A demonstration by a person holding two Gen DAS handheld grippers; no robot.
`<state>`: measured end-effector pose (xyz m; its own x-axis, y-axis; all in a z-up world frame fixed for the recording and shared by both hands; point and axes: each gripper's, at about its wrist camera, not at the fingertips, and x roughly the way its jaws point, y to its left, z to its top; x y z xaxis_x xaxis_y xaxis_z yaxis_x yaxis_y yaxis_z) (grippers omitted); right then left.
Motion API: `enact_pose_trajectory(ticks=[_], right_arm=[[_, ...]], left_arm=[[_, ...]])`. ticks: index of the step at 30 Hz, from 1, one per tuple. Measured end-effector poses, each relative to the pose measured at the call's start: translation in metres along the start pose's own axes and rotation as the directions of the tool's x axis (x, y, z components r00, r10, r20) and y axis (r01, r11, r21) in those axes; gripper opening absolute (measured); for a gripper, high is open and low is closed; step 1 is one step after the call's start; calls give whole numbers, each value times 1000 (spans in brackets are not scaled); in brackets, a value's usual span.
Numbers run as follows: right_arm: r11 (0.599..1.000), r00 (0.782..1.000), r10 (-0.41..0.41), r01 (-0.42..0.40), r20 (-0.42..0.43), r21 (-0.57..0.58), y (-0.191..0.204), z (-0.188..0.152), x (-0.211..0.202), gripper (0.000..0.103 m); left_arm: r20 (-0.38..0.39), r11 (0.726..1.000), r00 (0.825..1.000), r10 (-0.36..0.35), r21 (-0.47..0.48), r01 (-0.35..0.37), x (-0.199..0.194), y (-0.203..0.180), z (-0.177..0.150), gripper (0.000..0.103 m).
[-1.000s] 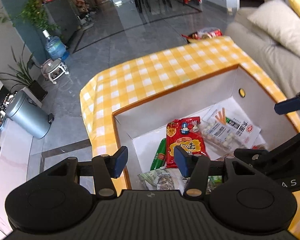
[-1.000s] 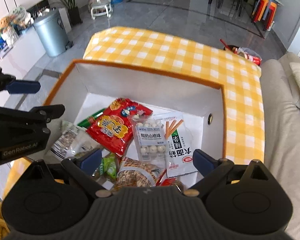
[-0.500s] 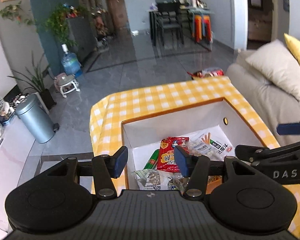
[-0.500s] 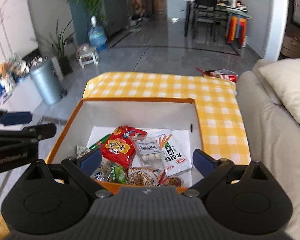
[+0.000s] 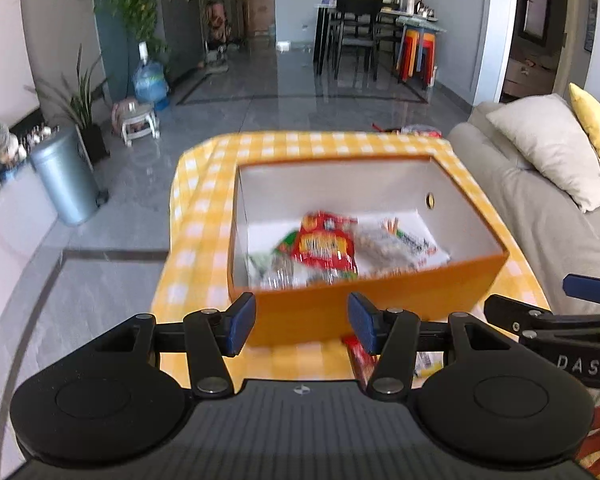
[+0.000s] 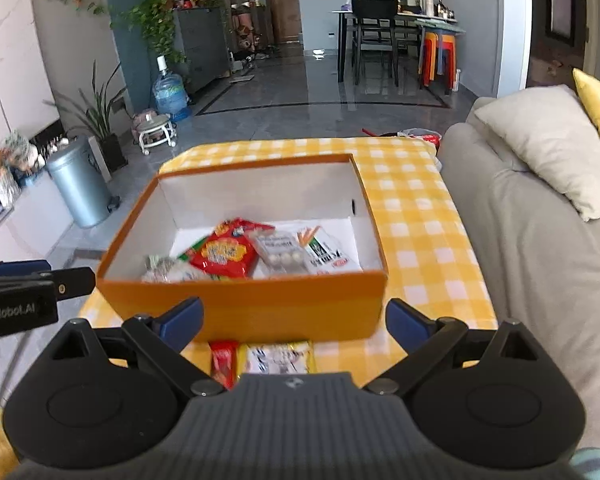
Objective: Organize snacks
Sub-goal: 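Open both tools to drop the items into the box and withdraw, then grasp the red chocolate bar with the left tool while the right tool grasps the yellow Americ bag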
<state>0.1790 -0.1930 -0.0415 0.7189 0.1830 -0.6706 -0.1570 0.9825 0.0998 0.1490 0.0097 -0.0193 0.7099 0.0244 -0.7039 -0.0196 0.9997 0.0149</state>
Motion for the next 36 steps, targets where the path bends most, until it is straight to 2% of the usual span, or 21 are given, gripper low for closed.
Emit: enact_pose_trajectory(ticks=[8,15,18,22,25,30,36], right_arm=[[998,999,-33,31,-32,-45,0,-47,0,94],[990,998,-44,37,-52,-133,1,-79,13,94],[995,995,8,-17,-97,-95,-1,-82,23,87],[996,991,20,-31,-132,-85,1,-84,35,77],[997,988,28,-39,-153,-66,-2,-85,42,74],[998,987,38,-47,-158,-50,-10,-85,53,74],[999,984,42,-47,-174,-24,-21,-85,66,74]], left_arm=[[-71,1000,997,-17,-8,16,11,-5,-32,58],[-121,999,992,-38,-2,38,23,-10,-55,56],[-154,998,987,-56,-10,55,32,-12,-60,54],[-207,990,969,-137,-61,127,46,-12,-63,53],[-225,986,961,-161,-78,147,57,-16,-62,53],[-239,985,956,-172,-42,166,76,-30,-59,53],[-284,988,946,-155,-39,151,106,-39,-59,52]])
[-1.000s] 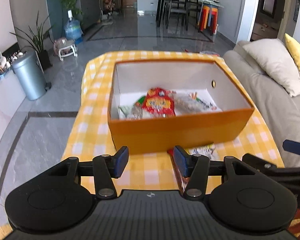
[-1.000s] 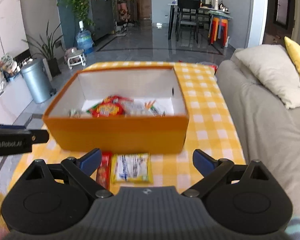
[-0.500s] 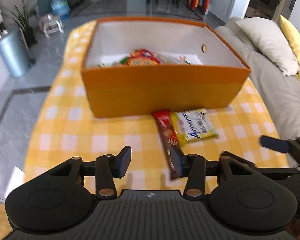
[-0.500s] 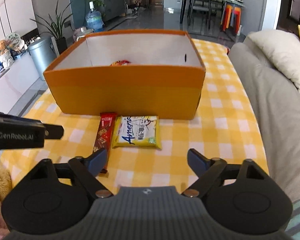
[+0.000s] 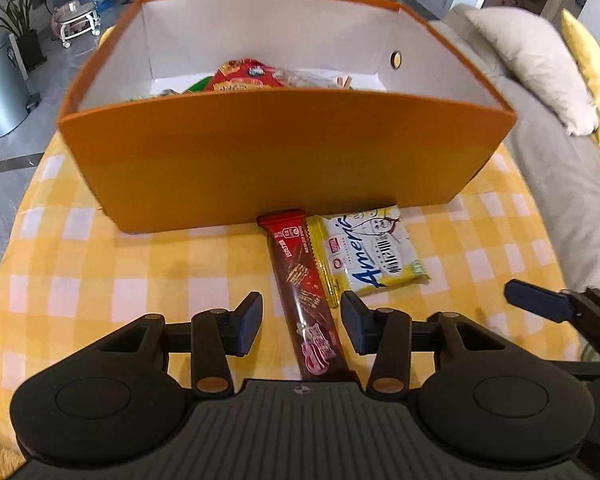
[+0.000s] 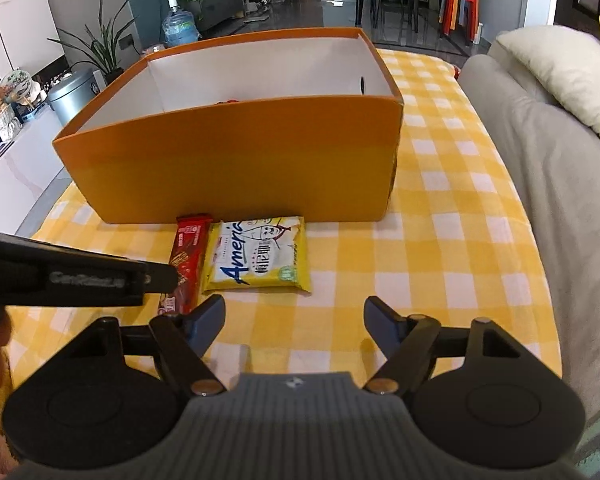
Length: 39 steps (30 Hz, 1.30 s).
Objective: Organize snacks
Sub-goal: 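Grasp the red chocolate bar with the left tool while the right tool grasps the yellow Americ bag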
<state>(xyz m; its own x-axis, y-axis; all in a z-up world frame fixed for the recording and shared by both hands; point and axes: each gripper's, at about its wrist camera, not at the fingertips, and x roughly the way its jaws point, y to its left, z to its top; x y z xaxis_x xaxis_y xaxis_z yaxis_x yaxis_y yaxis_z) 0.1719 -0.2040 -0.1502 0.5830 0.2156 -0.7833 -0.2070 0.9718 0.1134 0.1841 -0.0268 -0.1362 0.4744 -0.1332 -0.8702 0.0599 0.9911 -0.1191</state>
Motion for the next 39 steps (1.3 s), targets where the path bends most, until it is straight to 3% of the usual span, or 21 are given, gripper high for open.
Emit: enact_pose_trajectory(ticks=[5,18,22,27,39], right_arm=[[1000,1000,20,-20,3,-4,-2,1,5,74],[997,998,57,-55,20,-62,9,5,25,78],[996,998,55,-53,22,-77,15,12,35,91],[990,1000,11,-10,1,-140,28,21,53,89],[997,998,0,-6,-67,-82,29,30,84,85]], left_arm=[[-27,1000,1000,8,11,-8,17,-3,3,52],[-57,996,994,88,20,-87,29,5,7,30],[-65,992,990,123,12,-122,24,22,7,29],[-83,992,989,122,-9,-123,24,39,9,31],[-65,989,987,145,7,-144,27,40,8,33]])
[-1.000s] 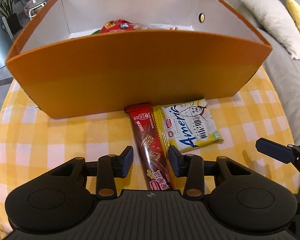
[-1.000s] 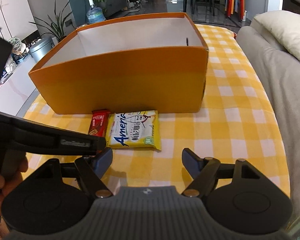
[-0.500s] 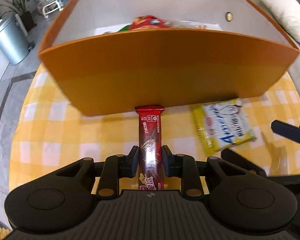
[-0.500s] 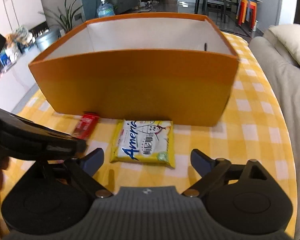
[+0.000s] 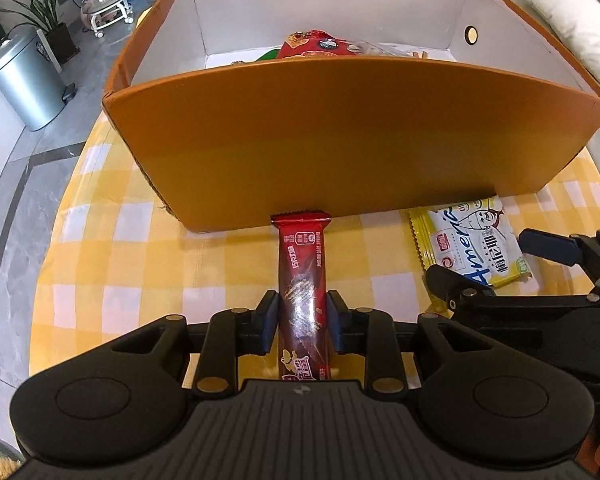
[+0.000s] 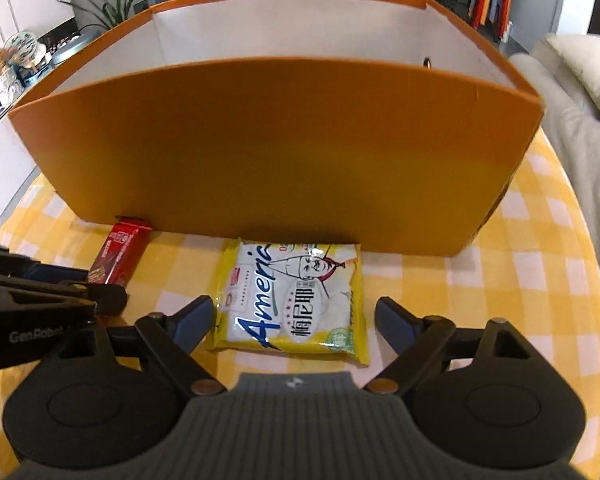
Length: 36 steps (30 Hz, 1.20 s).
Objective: Organize snacks
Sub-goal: 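Grasp the red chocolate bar with the left tool while the right tool grasps the yellow Americ bag, then carry the chocolate bar and Americ bag over the orange box and lower them inside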
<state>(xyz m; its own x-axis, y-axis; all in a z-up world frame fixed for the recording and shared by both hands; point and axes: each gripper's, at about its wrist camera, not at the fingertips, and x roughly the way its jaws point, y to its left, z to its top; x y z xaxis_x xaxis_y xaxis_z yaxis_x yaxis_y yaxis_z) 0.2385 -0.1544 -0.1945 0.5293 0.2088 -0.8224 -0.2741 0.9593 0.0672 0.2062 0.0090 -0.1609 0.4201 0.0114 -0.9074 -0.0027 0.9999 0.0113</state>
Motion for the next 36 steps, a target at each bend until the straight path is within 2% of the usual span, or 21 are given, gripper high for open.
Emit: enact_pose_trajectory(ticks=[3,8,11,12,17,24,30,36], right_arm=[[999,1000,-15,15,2,-35,6,-1,1,82],[997,1000,-13,14,8,-76,13,-2,-2,70],[997,1000,-10,10,3,-81,15,-4,-3,67],[997,1000,-9,9,1,-80,15,-4,-4,64],[998,999,10,-12,-31,-58,14,1,-7,54],[996,997,66,-63,-46,59,-2,4,-24,54],[995,997,79,-79,-7,54,-4,2,-56,54],[996,996,80,-81,48,30,1,-7,-99,54]], left_arm=[[12,1000,1000,3,9,-3,-2,-1,-4,33],[33,1000,999,11,16,-12,-3,-3,-8,33],[35,1000,999,13,28,-14,-2,-5,-8,31],[33,1000,999,9,28,-9,-3,-6,-7,26],[32,1000,999,-7,13,6,-6,-7,-7,26],[65,999,997,-45,-16,46,-33,-6,-13,26],[113,994,989,-94,-37,99,-68,-6,-18,26],[188,987,972,-142,-41,152,-105,-7,-18,26]])
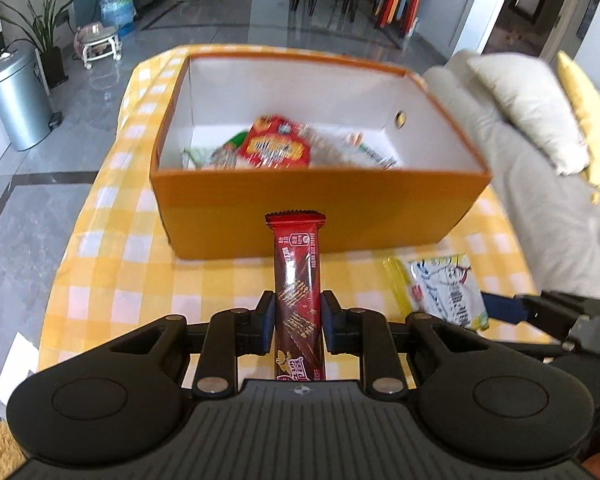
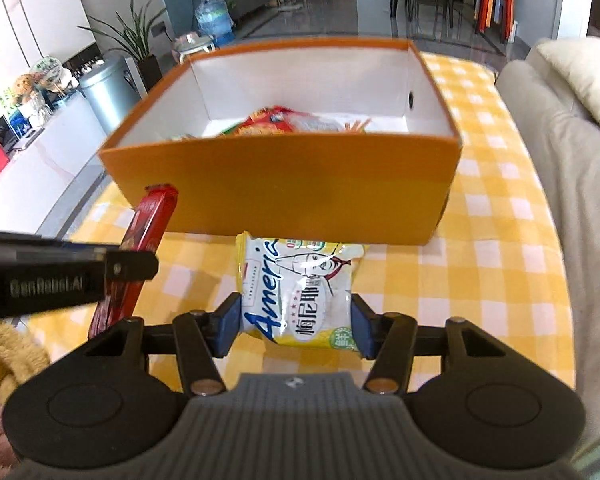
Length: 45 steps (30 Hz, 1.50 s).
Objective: Organize snacks
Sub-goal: 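Carry the chocolate bar and Americ bag over the orange box and lower them inside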
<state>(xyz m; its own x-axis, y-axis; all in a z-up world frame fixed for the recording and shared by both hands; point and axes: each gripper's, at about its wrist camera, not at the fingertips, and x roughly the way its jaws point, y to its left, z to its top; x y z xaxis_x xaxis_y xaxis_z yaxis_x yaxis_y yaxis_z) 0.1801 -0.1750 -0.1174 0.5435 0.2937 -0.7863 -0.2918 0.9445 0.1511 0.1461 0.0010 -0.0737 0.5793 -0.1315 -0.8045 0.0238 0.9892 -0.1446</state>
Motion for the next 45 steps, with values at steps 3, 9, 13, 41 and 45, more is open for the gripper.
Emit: enact_pose_trajectory(ticks=[3,9,13,41,45], right_arm=[[1000,999,0,0,32,5,1,2,-20,54],[1000,994,1,-1,108,7,-1,18,-55,54],[1000,988,-1,4,154,-18,-4,40,-70,54],[919,986,-165,147,-17,-366,-17,181,102,54],[895,978,-201,162,-52,-416,-17,179,127,54]], left_arm=[[39,1000,999,-19,12,18,-15,-5,4,26],[103,999,994,-36,38,32,-35,-8,26,26],[143,998,989,-38,60,29,-40,-8,54,26],[-100,977,991,89,204,-67,113,2,162,26],[-137,975,986,98,214,-67,129,1,161,26]])
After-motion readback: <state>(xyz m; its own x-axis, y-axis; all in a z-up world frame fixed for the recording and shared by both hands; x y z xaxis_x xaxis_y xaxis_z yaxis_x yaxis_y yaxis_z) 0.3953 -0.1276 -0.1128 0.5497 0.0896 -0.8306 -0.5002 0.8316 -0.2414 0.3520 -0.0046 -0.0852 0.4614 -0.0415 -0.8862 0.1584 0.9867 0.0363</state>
